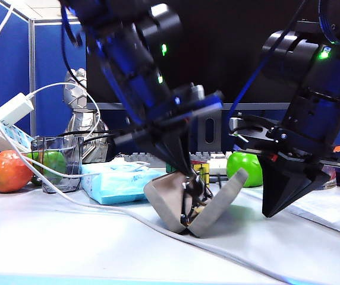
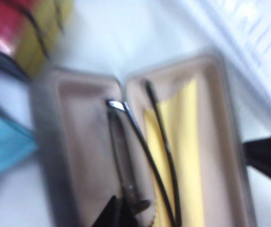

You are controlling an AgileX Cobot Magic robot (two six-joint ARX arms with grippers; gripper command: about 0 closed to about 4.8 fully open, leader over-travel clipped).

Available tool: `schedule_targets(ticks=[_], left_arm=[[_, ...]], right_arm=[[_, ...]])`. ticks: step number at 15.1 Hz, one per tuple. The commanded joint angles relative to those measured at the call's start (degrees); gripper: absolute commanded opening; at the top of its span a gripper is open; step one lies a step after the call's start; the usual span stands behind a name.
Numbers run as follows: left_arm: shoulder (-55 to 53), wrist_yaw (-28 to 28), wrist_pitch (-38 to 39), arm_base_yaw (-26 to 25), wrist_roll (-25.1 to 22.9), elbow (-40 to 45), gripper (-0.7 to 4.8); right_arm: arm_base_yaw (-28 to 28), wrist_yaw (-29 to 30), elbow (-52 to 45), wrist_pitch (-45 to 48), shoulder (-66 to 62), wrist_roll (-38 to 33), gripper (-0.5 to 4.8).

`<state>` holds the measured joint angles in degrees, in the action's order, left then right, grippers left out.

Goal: Pick up the glasses, fold the temples of the glasses, place the glasses into the glasses case, and finally close the glasses case.

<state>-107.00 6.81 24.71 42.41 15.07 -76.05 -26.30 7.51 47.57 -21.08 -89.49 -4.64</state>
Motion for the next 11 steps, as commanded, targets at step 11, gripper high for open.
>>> schedule_targets(ticks=[11], left_arm=[[-5.2,5.3,-3.9,0.1,2.4,-0.3,-0.06]], right_arm=[[0.0,3.4,0.2,2.8,-1.8,0.5,-0.01]])
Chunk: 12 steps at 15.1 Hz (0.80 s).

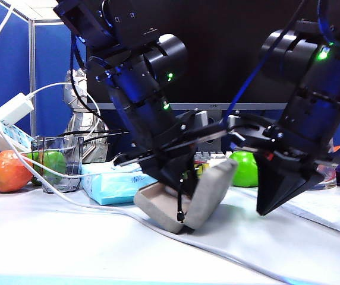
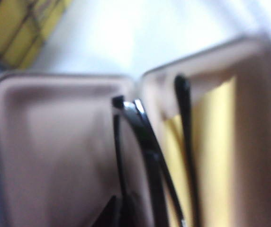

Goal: Pick up the glasses, fold the temples of the glasses, place the glasses into the glasses case, and finally close the glasses case.

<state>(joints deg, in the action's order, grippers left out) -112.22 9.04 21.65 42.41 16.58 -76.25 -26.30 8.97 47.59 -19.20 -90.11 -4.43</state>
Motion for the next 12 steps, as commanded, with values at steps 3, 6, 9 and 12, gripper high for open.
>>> schedule_targets(ticks=[3,6,9,12], left_arm=[[0.1,5.2,-1.5,0.2,1.0,-0.1,-0.06],[0.1,8.4,-1.7,0.2,1.5,-0.2,-0.06],[0.2,11.3,-1.7,0.5,2.7,-0.2,-0.06],[0.2,11.8,-2.5,0.9,4.3,-0.2,-0.06]], right_arm=[[0.0,4.2,0.2,1.9,-3.7,0.2,-0.01],[0.0,4.3,0.2,1.9,-4.0,0.2,-0.01],[0.0,4.6,0.3,1.9,-4.0,0.2,-0.01],[0.0,6.7,0.3,1.9,-4.0,-0.1,-0.01]])
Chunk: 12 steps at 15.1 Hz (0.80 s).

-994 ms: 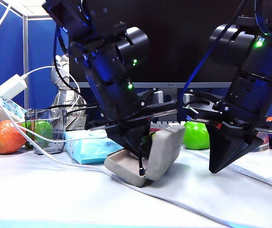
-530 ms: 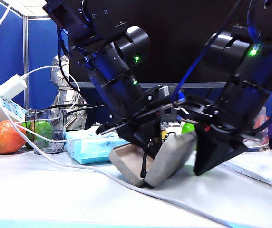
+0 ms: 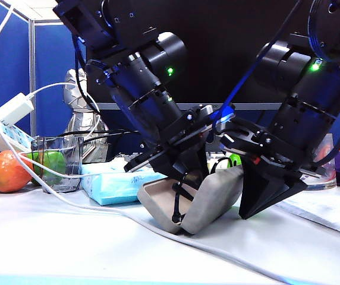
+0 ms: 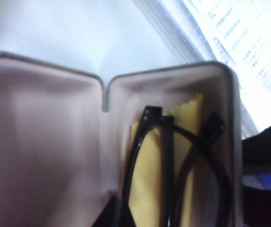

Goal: Pick up the glasses, fold the temples of the glasses, place the glasses into the glasses case, and finally close the glasses case.

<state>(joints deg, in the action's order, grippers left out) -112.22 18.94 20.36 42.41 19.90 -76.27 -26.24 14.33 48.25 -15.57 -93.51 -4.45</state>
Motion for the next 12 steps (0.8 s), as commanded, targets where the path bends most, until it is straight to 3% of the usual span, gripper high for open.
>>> schedule_targets(ticks=[1,6,7,9,12], left_arm=[[0.2,1.9,-2.2,1.5,1.8,-0.1,-0.06],[0.3,2.7,-3.7,2.2,1.7,-0.1,-0.06],[0.6,1.1,-3.3,2.1,1.5,-0.1,-0.06],[3.0,-7.2,-1.3,2.1,-1.5,-0.1,-0.06],[5.2,-10.4,2.8,1.4,-2.5,-0.1,-0.06]], right_arm=[[-0.1,1.7,-0.4,-1.7,-0.6,-0.2,-0.01],[-0.1,1.7,-0.4,-2.2,-0.5,-0.2,-0.01],[-0.1,1.7,-0.4,-2.3,-0.5,-0.2,-0.01],[-0.1,1.7,-0.4,-2.6,-0.2,-0.2,-0.01],[-0.1,1.7,-0.4,-2.7,0.2,-0.2,-0.01]])
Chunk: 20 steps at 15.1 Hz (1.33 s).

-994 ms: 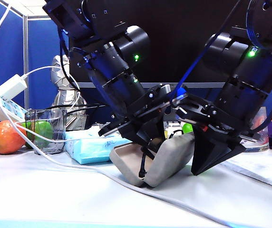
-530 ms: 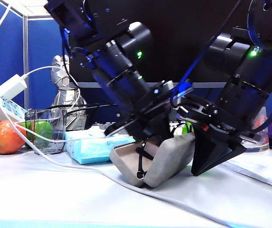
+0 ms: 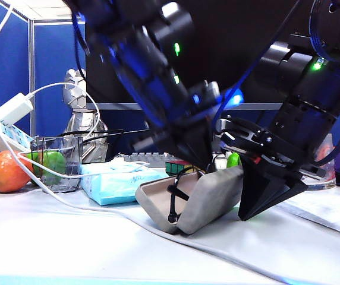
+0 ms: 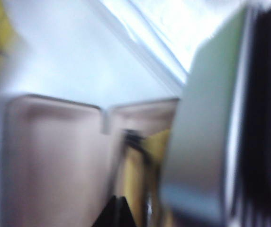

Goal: Pick up the glasses, fold the temples of the glasses, place the glasses into the glasses case, and finally close the glasses case.

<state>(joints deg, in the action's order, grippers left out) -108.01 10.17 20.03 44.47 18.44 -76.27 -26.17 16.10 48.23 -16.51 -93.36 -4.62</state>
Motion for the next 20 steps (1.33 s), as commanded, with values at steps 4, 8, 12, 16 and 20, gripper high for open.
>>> schedule_targets(ticks=[4,8,12,16,20], left_arm=[[0.9,-2.4,6.4,-1.3,-1.1,-0.1,-0.06],[0.9,-0.7,5.9,-1.2,-1.0,-0.1,-0.06],[0.4,0.7,5.8,-1.0,-1.1,-0.1,-0.06],[-0.2,1.5,5.0,-0.4,-0.9,-0.1,-0.06],[-0.2,4.1,4.9,-0.4,-1.6,-0.1,-0.06]], right_arm=[[-0.2,0.5,-0.3,-2.1,0.9,0.0,-0.01],[-0.2,1.1,-0.3,-1.8,0.9,-0.1,-0.01],[-0.2,3.1,-0.3,-1.2,0.9,-1.2,-0.01],[-0.2,3.6,-0.3,-1.4,1.0,-1.1,-0.01],[-0.2,3.8,-0.3,-1.8,2.0,1.4,-0.01]])
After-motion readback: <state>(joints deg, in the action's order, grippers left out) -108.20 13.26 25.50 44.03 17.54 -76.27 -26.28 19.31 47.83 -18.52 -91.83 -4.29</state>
